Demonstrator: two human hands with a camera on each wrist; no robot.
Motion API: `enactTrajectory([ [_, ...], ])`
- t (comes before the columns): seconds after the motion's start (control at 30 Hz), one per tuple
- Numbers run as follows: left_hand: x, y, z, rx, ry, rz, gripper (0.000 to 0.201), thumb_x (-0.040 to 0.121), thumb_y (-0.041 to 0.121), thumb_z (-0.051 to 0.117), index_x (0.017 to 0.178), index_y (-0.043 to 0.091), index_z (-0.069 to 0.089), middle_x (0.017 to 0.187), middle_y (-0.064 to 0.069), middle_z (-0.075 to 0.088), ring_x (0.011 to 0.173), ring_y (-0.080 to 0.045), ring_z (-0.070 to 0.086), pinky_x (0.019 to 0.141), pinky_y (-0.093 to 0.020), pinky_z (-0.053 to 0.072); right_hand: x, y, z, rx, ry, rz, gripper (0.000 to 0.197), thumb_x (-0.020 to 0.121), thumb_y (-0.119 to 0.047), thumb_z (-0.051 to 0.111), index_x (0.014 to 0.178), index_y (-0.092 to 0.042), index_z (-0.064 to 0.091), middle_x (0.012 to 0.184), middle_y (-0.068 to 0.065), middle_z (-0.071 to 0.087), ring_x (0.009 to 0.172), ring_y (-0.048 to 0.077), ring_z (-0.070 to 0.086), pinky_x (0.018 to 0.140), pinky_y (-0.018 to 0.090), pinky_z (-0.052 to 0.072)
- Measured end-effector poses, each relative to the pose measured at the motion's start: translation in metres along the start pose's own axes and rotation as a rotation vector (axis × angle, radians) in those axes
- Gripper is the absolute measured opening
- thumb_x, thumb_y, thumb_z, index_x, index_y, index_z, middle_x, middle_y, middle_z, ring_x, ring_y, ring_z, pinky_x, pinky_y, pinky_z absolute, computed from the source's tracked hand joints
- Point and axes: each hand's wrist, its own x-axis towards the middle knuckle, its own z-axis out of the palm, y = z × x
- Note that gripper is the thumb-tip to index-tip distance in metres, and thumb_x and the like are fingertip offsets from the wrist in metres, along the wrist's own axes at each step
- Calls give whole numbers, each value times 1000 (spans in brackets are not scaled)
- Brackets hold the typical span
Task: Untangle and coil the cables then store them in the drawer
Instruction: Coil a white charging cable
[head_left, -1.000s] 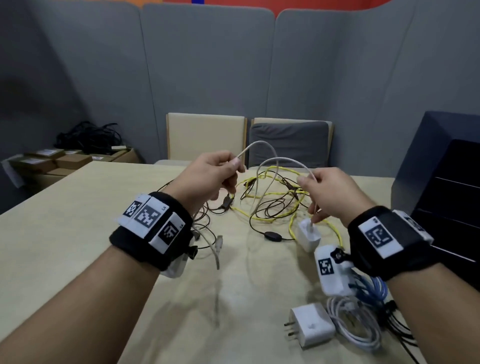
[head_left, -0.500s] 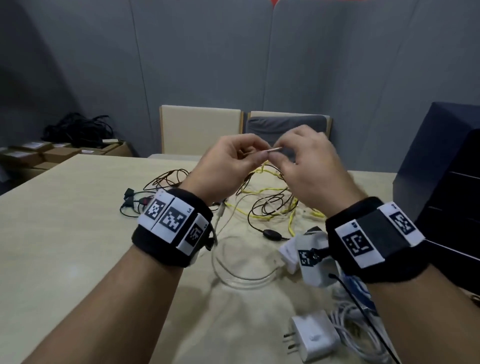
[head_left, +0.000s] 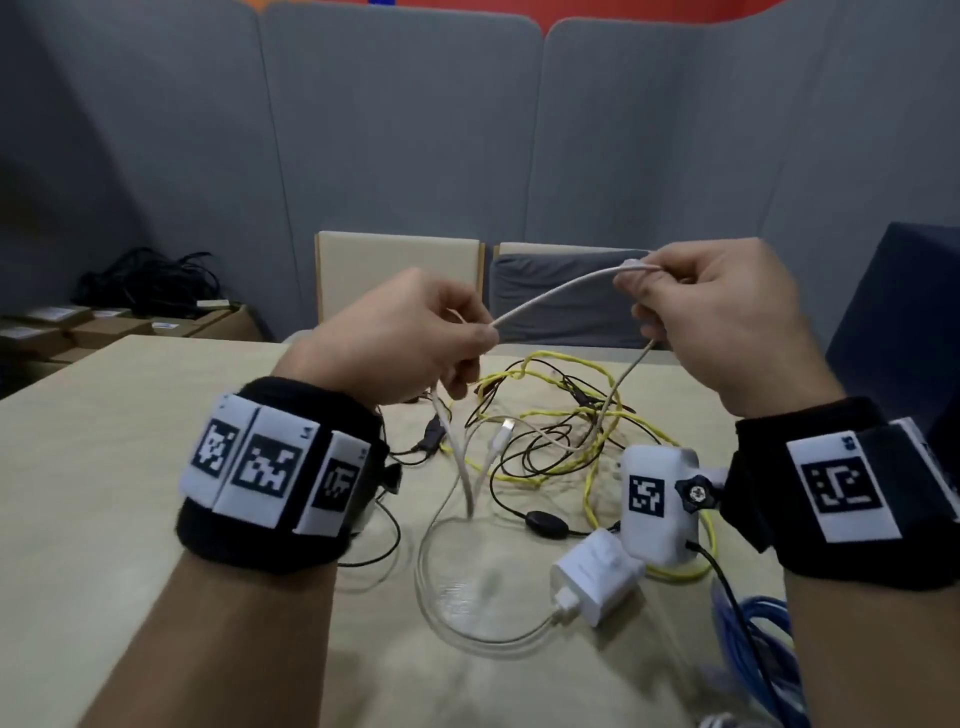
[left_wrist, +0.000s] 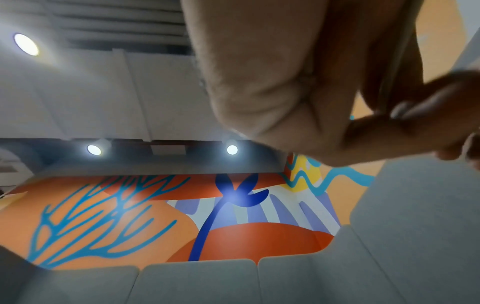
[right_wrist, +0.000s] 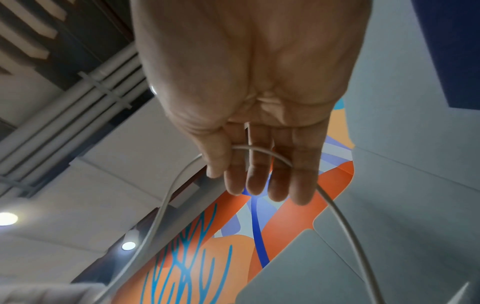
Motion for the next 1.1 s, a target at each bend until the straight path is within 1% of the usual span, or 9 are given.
enactTrajectory([
  [0.17,5,-1,10,-753,89,47,15,98,6,44,90,10,57,55,3,47,50,-12,49,43,-19,32,-1,4,1,5,-20,-5,22,90,-30,66,68,-27,72,71,11,67,74,38,63,67,55,55],
  [0.27,13,-5,29,-1001,36,7,20,100,15,38,98,9,57,55,4,38,44,-9,42,38,-15,27,-4,6,3,-122,-273,14,8,86,-36,70,84,-28,72,76,-1,68,71,20,64,72,45,57],
  [0.33,16,-10,41,-920,-31,8,22,101,19,38,100,10,58,55,3,37,39,-8,35,37,-15,21,-7,4,4,-241,-487,27,25,77,-44,75,97,-32,69,86,-9,68,76,7,65,77,36,55],
  [0.43,18,-18,45,-873,-38,31,25,101,25,39,100,11,60,55,3,33,38,-5,24,37,-14,15,-10,0,10,-128,-551,22,29,78,-47,71,101,-31,66,91,-10,68,78,8,68,73,37,59],
  [0.53,21,-22,41,-931,9,34,30,91,34,46,95,8,58,57,0,28,40,-6,21,37,-15,13,-9,3,19,-8,-475,-36,8,92,-30,62,86,-24,63,78,-1,66,69,16,70,59,44,60],
  [0.7,20,-28,38,-999,-53,74,9,83,12,56,82,4,52,56,-1,34,46,-9,31,41,-16,25,0,19,20,187,-171,11,26,99,-18,54,74,-22,60,52,2,56,53,37,60,43,43,51],
  [0.87,15,-24,34,-888,-170,107,13,86,17,50,82,5,52,57,-2,40,46,-15,41,49,-29,21,1,24,19,239,-58,47,27,100,-21,53,75,-23,61,49,-1,54,53,42,57,44,37,49],
  [1.0,8,-20,29,-656,-309,180,5,84,5,55,88,5,54,64,-5,60,66,-22,61,66,-28,47,1,20,17,188,10,56,24,99,-22,54,77,-22,62,54,-1,52,52,21,58,38,28,45],
  [1.1,4,-15,26,-439,-368,187,9,86,2,57,93,7,54,76,-7,68,81,-20,64,75,-23,47,0,19,16,122,38,54,24,99,-24,55,77,-22,64,60,2,54,50,12,56,38,24,45],
])
